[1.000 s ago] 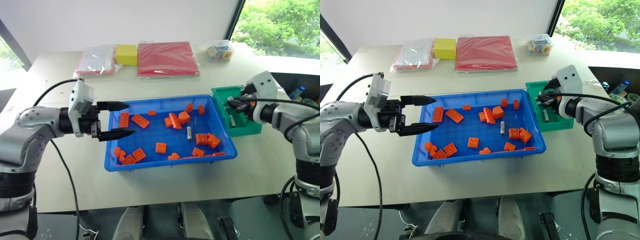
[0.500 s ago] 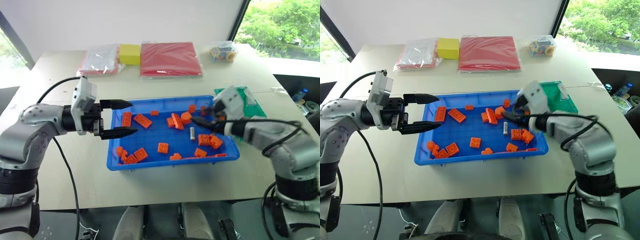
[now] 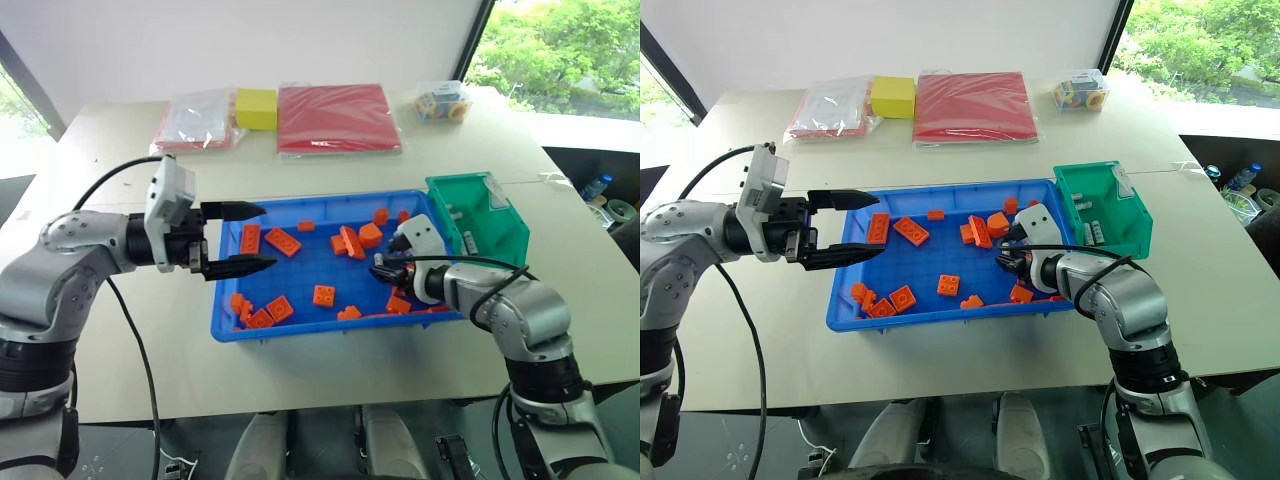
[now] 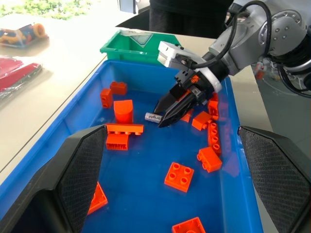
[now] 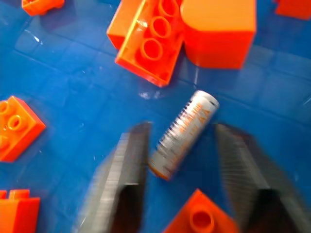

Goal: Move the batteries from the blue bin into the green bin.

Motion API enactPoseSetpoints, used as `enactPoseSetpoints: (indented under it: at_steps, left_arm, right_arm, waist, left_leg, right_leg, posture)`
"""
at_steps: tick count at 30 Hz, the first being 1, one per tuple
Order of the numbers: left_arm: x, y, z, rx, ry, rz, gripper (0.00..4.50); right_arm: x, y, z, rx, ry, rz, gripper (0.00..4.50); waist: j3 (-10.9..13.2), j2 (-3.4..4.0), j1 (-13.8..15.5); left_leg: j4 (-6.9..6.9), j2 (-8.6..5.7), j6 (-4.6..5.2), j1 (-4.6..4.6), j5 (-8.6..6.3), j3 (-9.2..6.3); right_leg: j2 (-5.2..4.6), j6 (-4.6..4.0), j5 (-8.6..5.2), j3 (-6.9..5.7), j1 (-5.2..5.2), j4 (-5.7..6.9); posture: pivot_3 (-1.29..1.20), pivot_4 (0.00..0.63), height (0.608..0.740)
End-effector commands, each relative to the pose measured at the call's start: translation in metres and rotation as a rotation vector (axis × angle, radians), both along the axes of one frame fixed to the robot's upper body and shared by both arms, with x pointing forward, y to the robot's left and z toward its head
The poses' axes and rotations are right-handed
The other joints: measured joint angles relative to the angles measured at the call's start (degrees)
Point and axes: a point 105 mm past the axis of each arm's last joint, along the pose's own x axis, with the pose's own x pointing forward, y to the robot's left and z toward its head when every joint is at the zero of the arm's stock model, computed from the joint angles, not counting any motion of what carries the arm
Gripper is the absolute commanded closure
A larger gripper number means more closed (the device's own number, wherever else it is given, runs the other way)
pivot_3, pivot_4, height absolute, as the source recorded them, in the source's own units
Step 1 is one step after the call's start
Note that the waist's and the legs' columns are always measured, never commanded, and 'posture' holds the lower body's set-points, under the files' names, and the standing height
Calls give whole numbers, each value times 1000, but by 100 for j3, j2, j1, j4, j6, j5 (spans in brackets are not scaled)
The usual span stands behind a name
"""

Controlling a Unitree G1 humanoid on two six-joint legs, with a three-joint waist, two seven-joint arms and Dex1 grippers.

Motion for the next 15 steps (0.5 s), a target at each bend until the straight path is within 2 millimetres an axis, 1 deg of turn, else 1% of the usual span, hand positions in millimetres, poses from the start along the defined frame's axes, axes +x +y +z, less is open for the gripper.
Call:
enactPoseSetpoints:
  at_steps: [1, 3, 4, 5, 7, 8, 9, 10, 11, 13, 14, 15]
  left_arm:
    - [-3, 3, 10, -2, -47, 1, 0]
    - [-3, 3, 11, -3, -49, 3, 0]
    - [-3, 2, 11, -3, -50, 4, 0]
    - [-4, 3, 10, -3, -50, 4, 0]
    - [-4, 4, 10, -2, -49, 6, 0]
    - [-5, 4, 9, -2, -47, 7, 0]
    - [-5, 5, 9, -2, -46, 8, 0]
    - [-4, 5, 8, -2, -46, 9, 0]
    - [-4, 5, 7, -2, -45, 9, 0]
    - [-2, 4, 6, -7, -46, 7, 0]
    - [-1, 2, 6, -11, -47, 5, 0]
    - [0, 1, 6, -15, -47, 2, 0]
  right_arm:
    - [3, 10, 12, 10, -58, 45, 4416]
    - [4, 7, 22, 0, -94, 50, 4426]
    - [5, 3, 35, 0, -134, 49, 4426]
    - [6, 0, 45, 1, -162, 49, 4426]
    - [11, -19, 85, 35, -256, -7, 4426]
    - [14, -34, 102, 45, -289, -54, 4426]
    - [15, -44, 113, 53, -309, -84, 4426]
    - [16, -60, 120, 15, -331, -125, 4426]
    - [16, -73, 125, -23, -344, -158, 4426]
    - [17, -96, 124, -72, -336, -216, 4426]
    - [16, -102, 118, -84, -318, -227, 4426]
    - [16, -104, 112, -86, -300, -221, 4426]
  waist:
    - [0, 0, 1]
    - [0, 0, 1]
    - [0, 0, 2]
    - [1, 2, 8]
    - [2, 3, 11]
    - [3, 4, 12]
    - [3, 5, 16]
    - [3, 5, 26]
    - [3, 4, 43]
    - [-2, -7, 53]
    - [-3, -8, 43]
    - [-3, -8, 27]
  left_leg:
    - [0, 0, 0, 0, 0, 0]
    - [0, 0, 0, 0, 0, 0]
    - [0, 0, 0, 0, 0, 0]
    - [0, 0, 0, 0, 0, 0]
    - [1, -1, 0, -2, 0, 0]
    - [2, -1, 0, -2, 0, 0]
    - [1, -1, 0, -2, 0, 0]
    - [1, -1, 0, -1, 0, 0]
    - [-1, -1, 0, -2, 0, -2]
    - [-3, -1, 0, -3, 0, -6]
    - [-4, -1, 1, -3, -1, -6]
    - [-4, -1, 1, -3, -1, -4]
  right_leg:
    - [0, 0, 0, 0, 0, 0]
    - [0, 0, 0, 0, 0, 0]
    - [0, 0, 0, 0, 0, 0]
    - [0, 0, 0, 0, 0, 0]
    - [0, 0, 0, 0, -1, 0]
    - [0, 0, 0, 0, -1, 0]
    - [0, 0, 0, 0, -1, 0]
    - [-1, 0, 0, 0, -1, 0]
    - [0, 0, 0, -1, 0, -2]
    - [0, 0, -1, -7, 5, -8]
    - [0, 0, -1, -8, 6, -12]
    - [-1, 0, -1, -7, 6, -12]
  posture:
    - [0, 150, 736]
    - [0, 150, 736]
    - [0, 150, 736]
    - [0, 150, 736]
    - [0, 150, 736]
    - [0, 150, 736]
    - [0, 150, 736]
    - [0, 150, 736]
    - [0, 150, 736]
    - [0, 150, 736]
    - [0, 150, 736]
    - [0, 150, 736]
